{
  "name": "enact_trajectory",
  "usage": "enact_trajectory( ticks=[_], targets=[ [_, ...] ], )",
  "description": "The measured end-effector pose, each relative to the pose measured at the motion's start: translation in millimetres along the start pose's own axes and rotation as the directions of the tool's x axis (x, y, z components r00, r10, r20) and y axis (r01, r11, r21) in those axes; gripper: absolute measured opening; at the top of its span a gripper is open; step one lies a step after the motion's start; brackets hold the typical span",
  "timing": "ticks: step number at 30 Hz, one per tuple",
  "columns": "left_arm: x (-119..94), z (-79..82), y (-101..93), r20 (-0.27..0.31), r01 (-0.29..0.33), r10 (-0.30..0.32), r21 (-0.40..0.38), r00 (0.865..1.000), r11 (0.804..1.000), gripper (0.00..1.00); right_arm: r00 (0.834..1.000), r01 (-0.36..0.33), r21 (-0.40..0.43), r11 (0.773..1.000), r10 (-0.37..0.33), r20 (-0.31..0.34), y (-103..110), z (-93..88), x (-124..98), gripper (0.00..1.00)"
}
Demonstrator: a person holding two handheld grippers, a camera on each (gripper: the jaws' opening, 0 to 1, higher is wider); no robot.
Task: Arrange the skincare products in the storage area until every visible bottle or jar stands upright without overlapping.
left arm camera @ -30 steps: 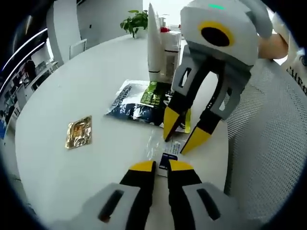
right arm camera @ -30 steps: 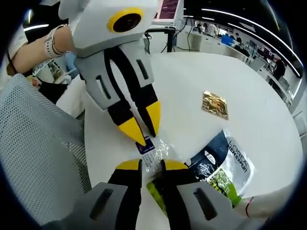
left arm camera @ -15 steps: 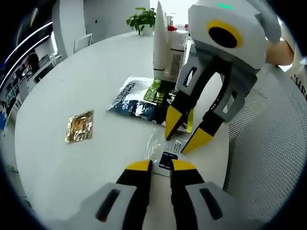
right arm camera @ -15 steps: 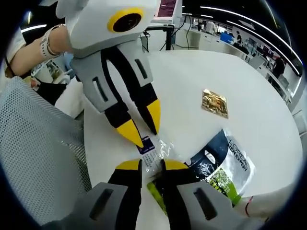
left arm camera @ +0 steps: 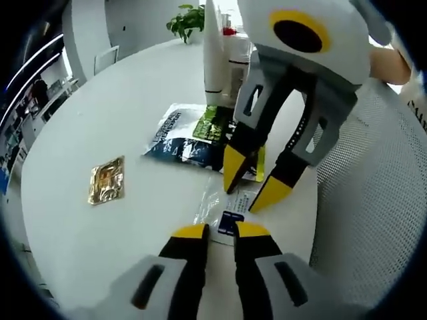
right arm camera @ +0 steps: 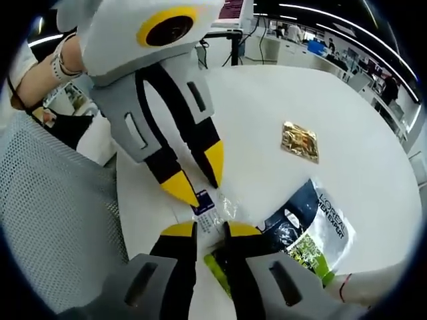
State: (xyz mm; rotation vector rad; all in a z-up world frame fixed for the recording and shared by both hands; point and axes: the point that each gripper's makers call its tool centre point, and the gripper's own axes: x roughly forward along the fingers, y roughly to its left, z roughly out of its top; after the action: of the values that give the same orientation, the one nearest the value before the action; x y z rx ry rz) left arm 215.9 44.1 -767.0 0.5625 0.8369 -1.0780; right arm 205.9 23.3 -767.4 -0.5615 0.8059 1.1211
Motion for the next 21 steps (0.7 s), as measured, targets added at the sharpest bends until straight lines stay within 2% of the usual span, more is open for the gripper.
enact_trajectory(
  ticks=[3,5,8,15,21],
  targets=[
    [0,0.3,-0.5,-0.003,0.0,0.0,0.004,1.0,1.0,0.12,1.0,0.023,0.01,1.0,-0.023,-0.004,-3,0.0,-7,0.19],
    [0,0.4,-0.6,-0.006,0.003,-0.003,0.008,1.0,1.0,0.12,0.998,0.054,0.02,0.998,-0.054,0.035,-6,6.5,-17,0.19],
    [1,0.9,-1.7,-0.012,0.002,-0.002,0.008,1.0,1.0,0.12,0.997,0.059,0.031,0.998,-0.06,0.049,-5,8.5,-28,0.2],
    [3,3.4,-2.7,0.014,-0.008,0.008,0.003,1.0,1.0,0.1,0.99,0.113,0.04,0.993,-0.116,0.078,-5,7.8,-55,0.24],
    [2,2.9,-2.3,0.018,-0.02,0.021,-0.03,1.0,0.999,0.11,0.978,0.154,0.082,0.985,-0.164,0.127,-9,11.9,-88,0.27]
  ],
)
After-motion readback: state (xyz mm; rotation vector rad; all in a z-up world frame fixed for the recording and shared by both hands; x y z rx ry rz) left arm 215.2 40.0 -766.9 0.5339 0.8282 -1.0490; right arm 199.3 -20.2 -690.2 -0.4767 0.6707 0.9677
